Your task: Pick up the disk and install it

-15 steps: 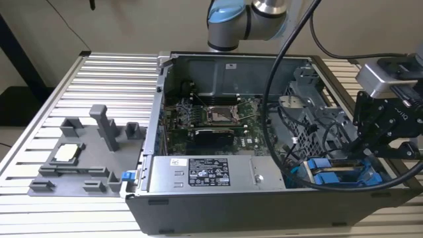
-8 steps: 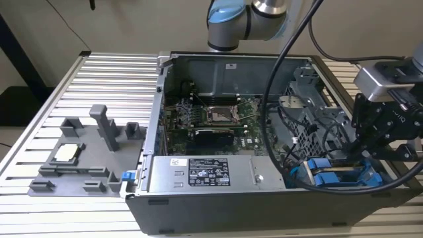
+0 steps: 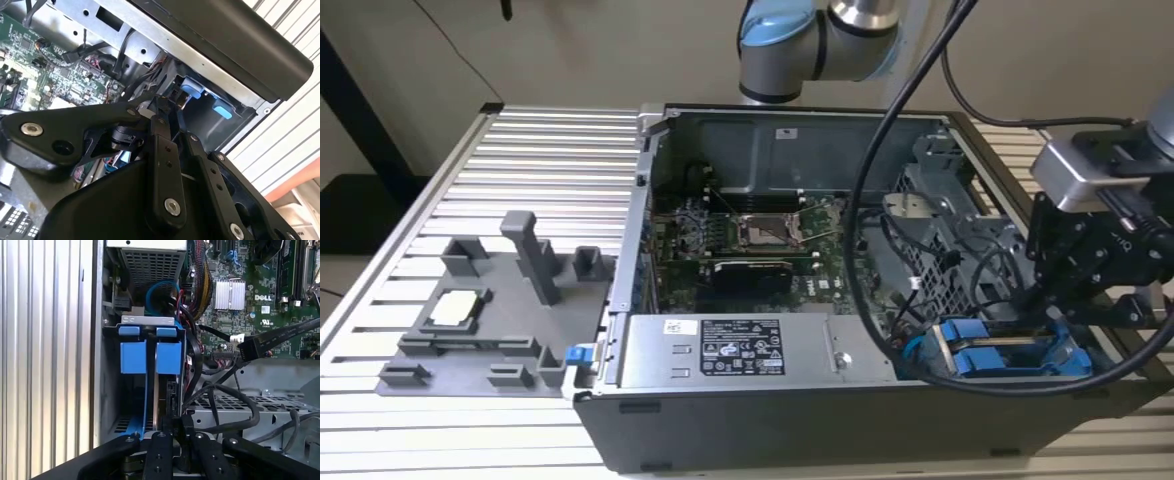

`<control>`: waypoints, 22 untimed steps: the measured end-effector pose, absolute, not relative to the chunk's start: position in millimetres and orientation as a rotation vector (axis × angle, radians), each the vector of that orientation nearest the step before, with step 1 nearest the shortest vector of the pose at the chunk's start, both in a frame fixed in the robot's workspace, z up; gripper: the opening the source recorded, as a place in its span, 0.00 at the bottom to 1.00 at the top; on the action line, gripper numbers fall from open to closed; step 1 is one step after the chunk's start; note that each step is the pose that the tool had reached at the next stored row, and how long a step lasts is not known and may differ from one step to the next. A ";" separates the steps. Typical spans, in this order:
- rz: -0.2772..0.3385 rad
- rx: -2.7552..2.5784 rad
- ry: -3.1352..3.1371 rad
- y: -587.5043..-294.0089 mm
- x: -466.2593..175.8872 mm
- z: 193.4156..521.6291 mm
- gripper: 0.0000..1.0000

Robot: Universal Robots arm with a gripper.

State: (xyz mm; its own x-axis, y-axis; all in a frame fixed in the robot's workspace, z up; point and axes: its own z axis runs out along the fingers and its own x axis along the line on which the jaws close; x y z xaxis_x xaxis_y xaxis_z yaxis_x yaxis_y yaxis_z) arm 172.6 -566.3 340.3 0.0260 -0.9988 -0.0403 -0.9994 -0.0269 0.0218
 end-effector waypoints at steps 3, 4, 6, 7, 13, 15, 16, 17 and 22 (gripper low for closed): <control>0.074 -2.239 2.180 -566.3 172.6 339.4 0.19; 0.074 -2.239 2.180 -566.4 172.6 339.1 0.19; 0.074 -2.238 2.180 -566.7 172.7 339.0 0.19; 0.075 -2.238 2.180 -566.8 172.8 339.0 0.19; 0.075 -2.228 2.190 -569.2 173.1 338.9 0.19; 0.074 -2.226 2.193 -569.3 173.0 337.7 0.19; 0.074 -2.224 2.194 -569.3 173.0 336.3 0.19; 0.074 -2.223 2.196 -569.3 173.0 334.7 0.19; 0.075 -2.220 2.197 -569.4 173.0 330.6 0.19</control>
State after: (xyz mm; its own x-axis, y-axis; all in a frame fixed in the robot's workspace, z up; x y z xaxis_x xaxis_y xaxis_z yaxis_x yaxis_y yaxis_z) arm 173.0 -569.4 330.6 0.0098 -0.9989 -0.0460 -0.9997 -0.0108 0.0217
